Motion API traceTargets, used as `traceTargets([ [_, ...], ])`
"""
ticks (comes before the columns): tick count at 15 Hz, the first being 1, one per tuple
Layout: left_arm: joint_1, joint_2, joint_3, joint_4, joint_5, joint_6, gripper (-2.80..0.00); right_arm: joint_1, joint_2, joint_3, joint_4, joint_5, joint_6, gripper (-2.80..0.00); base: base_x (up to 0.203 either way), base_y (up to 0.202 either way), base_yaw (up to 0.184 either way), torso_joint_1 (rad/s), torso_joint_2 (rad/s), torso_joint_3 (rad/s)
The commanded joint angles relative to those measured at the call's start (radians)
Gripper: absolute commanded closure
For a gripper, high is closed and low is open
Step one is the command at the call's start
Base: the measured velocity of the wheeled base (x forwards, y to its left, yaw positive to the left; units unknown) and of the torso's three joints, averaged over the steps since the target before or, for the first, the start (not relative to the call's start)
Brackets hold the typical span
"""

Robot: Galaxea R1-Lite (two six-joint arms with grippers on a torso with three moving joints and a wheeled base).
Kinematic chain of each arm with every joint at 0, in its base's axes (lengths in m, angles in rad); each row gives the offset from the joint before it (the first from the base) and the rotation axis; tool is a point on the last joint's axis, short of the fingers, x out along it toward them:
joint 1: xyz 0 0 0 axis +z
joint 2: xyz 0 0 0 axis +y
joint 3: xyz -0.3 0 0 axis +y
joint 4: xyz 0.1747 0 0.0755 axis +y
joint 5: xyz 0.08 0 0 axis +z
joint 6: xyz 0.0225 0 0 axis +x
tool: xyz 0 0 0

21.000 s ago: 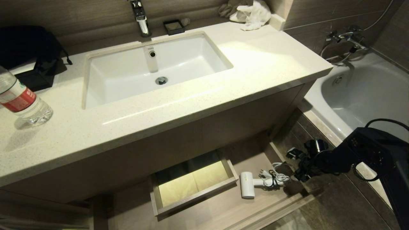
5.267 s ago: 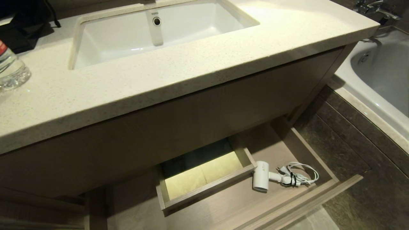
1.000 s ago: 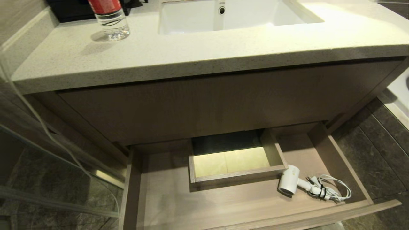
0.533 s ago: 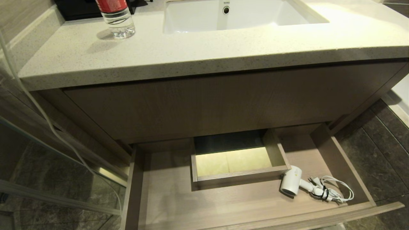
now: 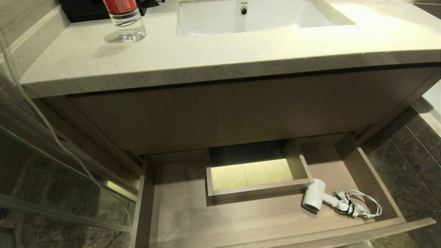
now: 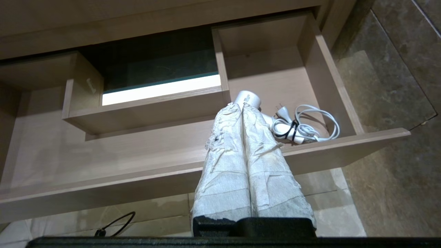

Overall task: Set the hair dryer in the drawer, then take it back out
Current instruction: Close the drawer

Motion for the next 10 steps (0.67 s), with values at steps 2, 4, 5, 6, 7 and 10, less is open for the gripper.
traceTargets([
  [2,0.000,0.000,0.001,0.000,0.001,-0.002,0.00,0.001,0.002,0.001,-0.001,0.000,0.000,0.00,0.000,0.000,0.000,0.000,0.00,0.000],
  [4,0.000,0.000,0.001,0.000,0.002,-0.001,0.00,0.001,0.002,0.000,0.000,0.000,0.000,0.00,0.005,-0.009,0.106,0.004,0.00,0.005],
  [5,0.000,0.000,0.001,0.000,0.001,-0.003,0.00,0.001,0.002,0.002,-0.001,0.000,0.000,0.00,0.002,-0.004,0.168,0.006,0.00,0.002],
  [6,0.000,0.000,0.001,0.000,0.001,-0.003,0.00,0.001,0.002,0.002,-0.001,0.002,0.000,0.00,-0.003,-0.007,0.171,0.002,0.00,0.006],
  [7,0.000,0.000,0.001,0.000,0.001,-0.005,0.00,0.001,0.002,0.002,0.001,0.001,0.000,0.00,0.000,-0.006,0.161,-0.002,0.00,0.002],
  [10,0.000,0.000,0.001,0.000,0.001,-0.005,0.00,0.001,0.002,0.001,0.002,-0.006,0.003,0.00,-0.002,-0.003,0.066,0.001,0.00,0.002],
])
